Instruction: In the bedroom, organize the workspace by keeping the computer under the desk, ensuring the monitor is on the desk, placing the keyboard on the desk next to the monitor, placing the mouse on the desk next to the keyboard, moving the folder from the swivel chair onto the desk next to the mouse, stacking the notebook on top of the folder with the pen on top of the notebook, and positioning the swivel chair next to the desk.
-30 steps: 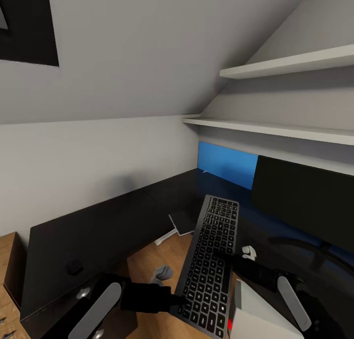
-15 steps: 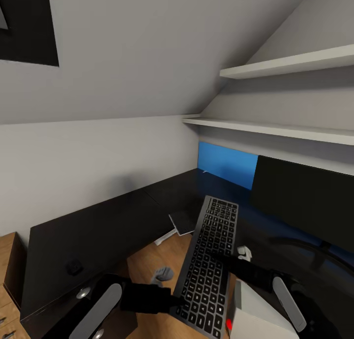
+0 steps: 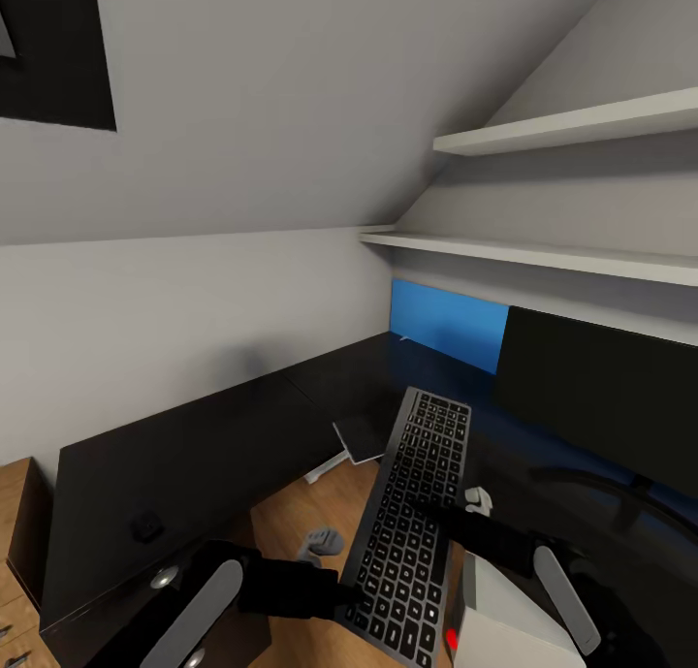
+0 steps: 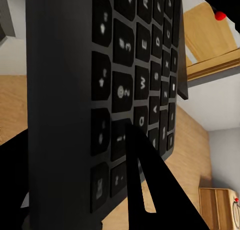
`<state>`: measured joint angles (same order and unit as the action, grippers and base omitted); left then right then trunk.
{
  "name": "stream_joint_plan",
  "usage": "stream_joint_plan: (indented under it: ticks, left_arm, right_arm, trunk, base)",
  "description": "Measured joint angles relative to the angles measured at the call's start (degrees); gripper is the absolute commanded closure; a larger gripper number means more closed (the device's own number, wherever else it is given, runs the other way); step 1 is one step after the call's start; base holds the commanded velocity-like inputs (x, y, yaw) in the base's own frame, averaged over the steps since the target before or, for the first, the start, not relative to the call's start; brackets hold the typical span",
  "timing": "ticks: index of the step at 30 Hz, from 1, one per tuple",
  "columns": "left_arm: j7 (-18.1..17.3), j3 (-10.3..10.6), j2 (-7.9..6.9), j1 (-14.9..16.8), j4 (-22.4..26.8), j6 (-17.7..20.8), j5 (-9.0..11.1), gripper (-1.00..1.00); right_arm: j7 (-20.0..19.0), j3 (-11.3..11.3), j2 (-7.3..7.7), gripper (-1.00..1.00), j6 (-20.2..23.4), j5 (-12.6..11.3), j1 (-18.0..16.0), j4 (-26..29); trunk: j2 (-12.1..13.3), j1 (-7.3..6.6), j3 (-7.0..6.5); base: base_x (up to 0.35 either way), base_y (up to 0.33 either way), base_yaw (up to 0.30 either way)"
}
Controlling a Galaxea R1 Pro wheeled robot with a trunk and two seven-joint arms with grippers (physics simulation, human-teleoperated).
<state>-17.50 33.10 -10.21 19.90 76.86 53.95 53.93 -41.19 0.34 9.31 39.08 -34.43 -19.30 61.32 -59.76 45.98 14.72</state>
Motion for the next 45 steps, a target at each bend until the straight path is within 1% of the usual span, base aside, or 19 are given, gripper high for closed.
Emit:
stream_joint_plan:
  ticks: [5, 6, 12, 28, 29, 45]
  left_arm:
    - [-0.05, -0.02, 0.01, 0.0, 0.01, 0.01, 0.0, 1.0]
    - [-0.08, -0.03, 0.02, 0.0, 0.0, 0.01, -0.02, 1.0]
    - [-0.11, -0.08, 0.02, -0.02, 0.07, 0.02, -0.03, 1.0]
    - [-0.13, -0.37, -0.06, -0.04, 0.04, 0.18, 0.77, 1.0]
    - [-0.12, -0.45, -0.07, -0.02, 0.04, 0.06, 0.22, 1.0]
    - [-0.08, -0.39, -0.03, -0.01, 0.0, 0.08, 0.43, 1.0]
  right_arm:
    - [0.0, -0.02, 0.03, -1.0, 0.11, -0.18, 0.0, 0.01]
    - [0.0, -0.02, 0.05, 1.0, 0.17, -0.23, 0.0, 0.01]
    - [0.06, -0.04, 0.08, 1.0, 0.29, -0.47, -0.01, 0.04]
    - [0.07, -0.18, 0.15, 1.0, 0.15, -0.71, -0.02, -0.04]
    - [0.04, -0.15, 0.16, 1.0, 0.21, -0.55, -0.01, -0.04]
    - [-0.04, -0.25, 0.23, 1.0, 0.23, -0.37, 0.0, -0.07]
  trunk:
    - [0.0, 0.0, 0.0]
    - [0.0, 0.0, 0.0]
    - [0.0, 0.0, 0.0]
    - [0.0, 0.0, 0.0]
    - [0.0, 0.0, 0.0]
    - [0.0, 0.0, 0.0]
  base:
    - [0.0, 0.0, 0.0]
    - [0.0, 0.0, 0.0]
    - [0.0, 0.0, 0.0]
    - [0.0, 0.0, 0.0]
    - [0.0, 0.0, 0.0]
    - [0.0, 0.0, 0.0]
